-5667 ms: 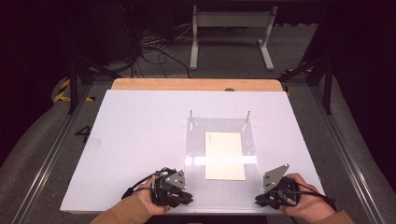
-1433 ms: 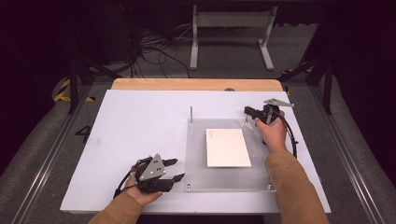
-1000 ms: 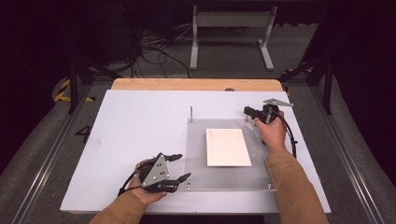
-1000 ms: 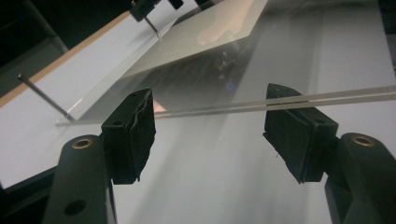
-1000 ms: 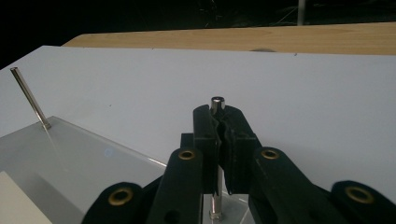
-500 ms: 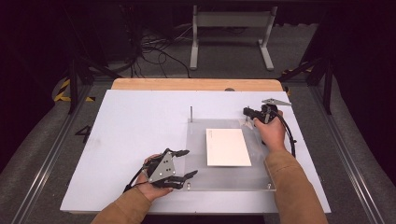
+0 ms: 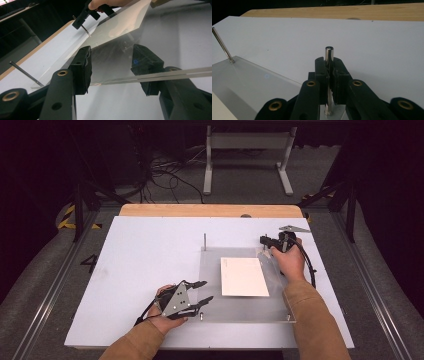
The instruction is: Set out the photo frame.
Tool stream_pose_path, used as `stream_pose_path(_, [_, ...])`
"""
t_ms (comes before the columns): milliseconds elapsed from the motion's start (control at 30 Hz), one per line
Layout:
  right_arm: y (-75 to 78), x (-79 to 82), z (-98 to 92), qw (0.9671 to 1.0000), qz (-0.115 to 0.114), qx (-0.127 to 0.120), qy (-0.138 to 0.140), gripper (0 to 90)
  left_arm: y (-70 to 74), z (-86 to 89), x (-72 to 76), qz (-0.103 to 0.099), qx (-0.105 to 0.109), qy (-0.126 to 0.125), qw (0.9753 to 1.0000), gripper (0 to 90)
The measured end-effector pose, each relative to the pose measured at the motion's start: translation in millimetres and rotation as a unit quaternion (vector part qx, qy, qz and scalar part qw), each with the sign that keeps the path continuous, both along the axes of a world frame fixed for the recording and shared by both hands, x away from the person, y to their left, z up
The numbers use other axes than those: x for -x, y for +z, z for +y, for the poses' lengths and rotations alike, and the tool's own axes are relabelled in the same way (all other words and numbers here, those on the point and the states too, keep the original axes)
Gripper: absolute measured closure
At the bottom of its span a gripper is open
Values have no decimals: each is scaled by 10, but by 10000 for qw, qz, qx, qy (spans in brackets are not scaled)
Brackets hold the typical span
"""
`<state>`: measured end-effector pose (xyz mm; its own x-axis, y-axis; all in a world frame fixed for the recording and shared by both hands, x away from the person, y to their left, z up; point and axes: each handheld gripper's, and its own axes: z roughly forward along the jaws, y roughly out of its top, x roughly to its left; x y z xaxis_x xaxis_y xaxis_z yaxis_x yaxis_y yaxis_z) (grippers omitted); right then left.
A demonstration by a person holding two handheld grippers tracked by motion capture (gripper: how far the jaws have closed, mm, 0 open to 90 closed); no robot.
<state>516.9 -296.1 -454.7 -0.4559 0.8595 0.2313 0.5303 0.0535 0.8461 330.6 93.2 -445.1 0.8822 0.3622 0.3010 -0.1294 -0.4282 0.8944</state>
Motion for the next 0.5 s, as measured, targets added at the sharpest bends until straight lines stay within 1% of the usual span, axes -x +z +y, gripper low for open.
stream_pose_path(33, [4,3,-2,10000,13,-3,5,834,2,-2,-7,-32,-1,-32,10000,500])
stream_pose_path(133, [16,13,-33,9999,74,-77,29,798,7,3,-12,-31,-4,-30,10000,503])
stream_pose_path(200, [42,30,-55,9999,66,-81,77,778,16,7,-20,20,65,-16,10000,504])
stream_pose_path(300, [140,87,-74,9998,-27,-113,150,725,35,17,-31,58,128,12,9999,510])
stream_pose_path(367, [223,149,-70,9997,-130,8,182,664,43,18,-33,94,151,30,9998,511])
stream_pose_path(400, [260,184,-74,9995,-186,61,228,663,48,18,-33,107,155,37,9998,511])
stream_pose_path(433, [325,254,-91,9990,-311,22,321,641,54,17,-34,127,164,47,9998,512])
stream_pose_path(467, [325,254,-91,9990,-311,22,321,641,59,17,-38,128,166,45,9998,512])
stream_pose_path(500, [350,286,-102,9987,-364,46,351,631,66,19,-41,155,187,47,9997,512])
